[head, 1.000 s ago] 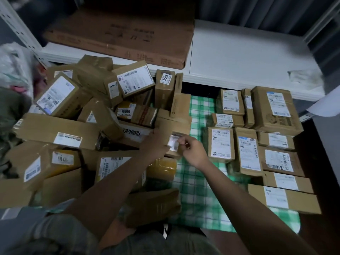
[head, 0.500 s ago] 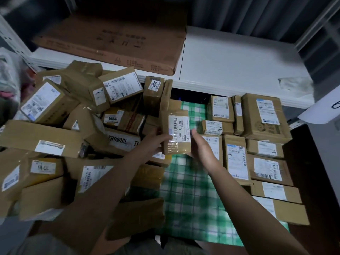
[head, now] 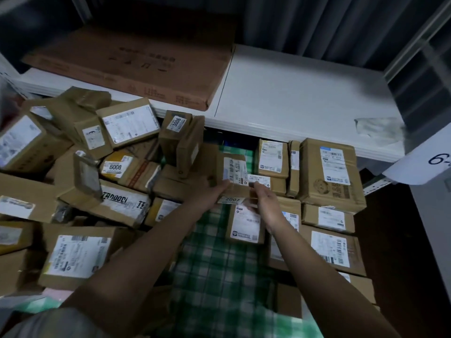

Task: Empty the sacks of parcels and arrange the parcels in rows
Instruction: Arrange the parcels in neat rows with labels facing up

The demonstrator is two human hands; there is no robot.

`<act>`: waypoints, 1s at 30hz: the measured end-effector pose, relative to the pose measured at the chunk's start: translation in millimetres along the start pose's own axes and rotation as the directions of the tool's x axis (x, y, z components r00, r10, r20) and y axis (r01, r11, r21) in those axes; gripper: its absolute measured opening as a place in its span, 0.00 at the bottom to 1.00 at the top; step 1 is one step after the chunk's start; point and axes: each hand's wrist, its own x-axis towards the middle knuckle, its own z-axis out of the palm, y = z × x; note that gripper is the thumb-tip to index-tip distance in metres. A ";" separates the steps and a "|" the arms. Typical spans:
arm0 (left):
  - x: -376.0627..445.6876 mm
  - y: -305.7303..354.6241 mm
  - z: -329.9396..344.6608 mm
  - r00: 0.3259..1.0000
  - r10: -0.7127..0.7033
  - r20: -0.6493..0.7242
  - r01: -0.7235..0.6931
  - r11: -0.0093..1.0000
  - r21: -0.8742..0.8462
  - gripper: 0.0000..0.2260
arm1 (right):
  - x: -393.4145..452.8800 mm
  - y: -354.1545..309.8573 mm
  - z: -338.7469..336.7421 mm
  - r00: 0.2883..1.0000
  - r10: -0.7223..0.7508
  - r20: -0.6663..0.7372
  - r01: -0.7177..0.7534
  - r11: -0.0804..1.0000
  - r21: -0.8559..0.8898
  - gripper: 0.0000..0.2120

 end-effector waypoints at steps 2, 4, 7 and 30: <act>15.4 6.1 5.2 0.999 -0.007 -0.041 0.009 0.999 0.040 0.29 | 18.7 -3.8 -12.3 0.997 -0.047 -0.061 0.040 0.993 -0.113 0.14; 33.3 12.1 11.3 0.998 -0.024 -0.064 0.027 0.998 0.053 0.31 | 44.1 -9.0 -24.6 0.991 -0.095 -0.089 0.062 0.948 -0.313 0.13; 63.2 18.1 21.1 0.996 -0.038 -0.079 0.043 0.997 0.067 0.29 | 91.3 -16.6 -40.2 0.990 -0.134 -0.044 0.083 0.804 -0.589 0.17; 205.7 11.6 60.8 0.999 -0.035 -0.040 0.048 0.920 0.389 0.18 | 159.7 -52.6 -51.7 0.978 -0.128 0.166 0.182 0.127 -0.975 0.24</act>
